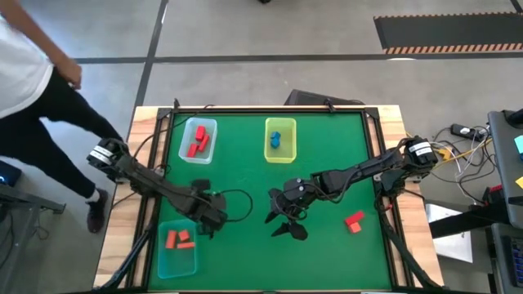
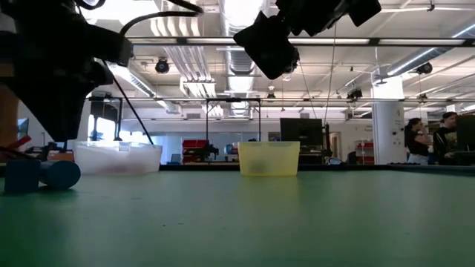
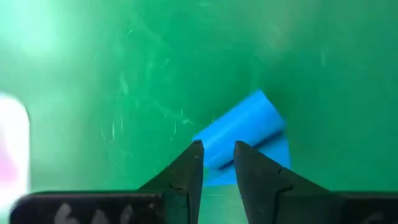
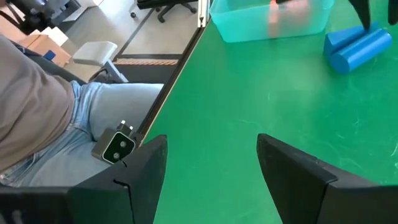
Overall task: Sort & place blocks by color
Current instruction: Put the blue block into the yellow bin
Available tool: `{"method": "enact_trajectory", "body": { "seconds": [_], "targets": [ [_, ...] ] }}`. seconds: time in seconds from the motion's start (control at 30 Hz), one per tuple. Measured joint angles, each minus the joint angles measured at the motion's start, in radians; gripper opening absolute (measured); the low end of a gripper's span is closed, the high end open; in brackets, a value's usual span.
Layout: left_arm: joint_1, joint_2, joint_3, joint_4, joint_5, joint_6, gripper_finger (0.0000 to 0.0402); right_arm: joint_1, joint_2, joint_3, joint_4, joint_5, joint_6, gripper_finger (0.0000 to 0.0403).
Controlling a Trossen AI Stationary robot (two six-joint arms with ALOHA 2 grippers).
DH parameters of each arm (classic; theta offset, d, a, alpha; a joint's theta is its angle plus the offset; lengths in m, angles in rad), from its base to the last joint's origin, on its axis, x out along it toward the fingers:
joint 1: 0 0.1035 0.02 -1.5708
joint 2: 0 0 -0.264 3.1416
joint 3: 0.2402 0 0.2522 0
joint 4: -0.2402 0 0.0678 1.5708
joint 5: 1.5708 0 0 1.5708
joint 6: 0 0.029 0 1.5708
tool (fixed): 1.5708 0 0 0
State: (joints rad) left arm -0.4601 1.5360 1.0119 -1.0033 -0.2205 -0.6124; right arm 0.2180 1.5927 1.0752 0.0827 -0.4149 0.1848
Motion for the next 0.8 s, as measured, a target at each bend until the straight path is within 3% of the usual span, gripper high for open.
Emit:
{"method": "enact_trajectory", "body": {
  "seconds": [0.13, 0.27, 0.47, 0.8],
  "targets": [
    [0.0, 0.0, -0.003, 0.002, 0.008, 0.235, 0.0098, 0.0, 0.0, 0.0, -0.004, 0.0, -0.002, 0.0237],
    [0.003, 0.003, -0.004, 0.009, 0.057, 0.352, 0.014, 0.0, 0.0, 0.0, -0.004, 0.0, -0.004, 0.0235],
    [0.006, 0.003, -0.009, 0.054, 0.062, 0.435, 0.0197, 0.0, 0.0, 0.0, -0.001, 0.0, -0.019, 0.0237],
    [0.018, 0.003, -0.122, 0.179, 0.059, 0.464, 0.0205, 0.0, 0.0, 0.0, 0.001, 0.0, -0.026, 0.0237]
  ]
}}
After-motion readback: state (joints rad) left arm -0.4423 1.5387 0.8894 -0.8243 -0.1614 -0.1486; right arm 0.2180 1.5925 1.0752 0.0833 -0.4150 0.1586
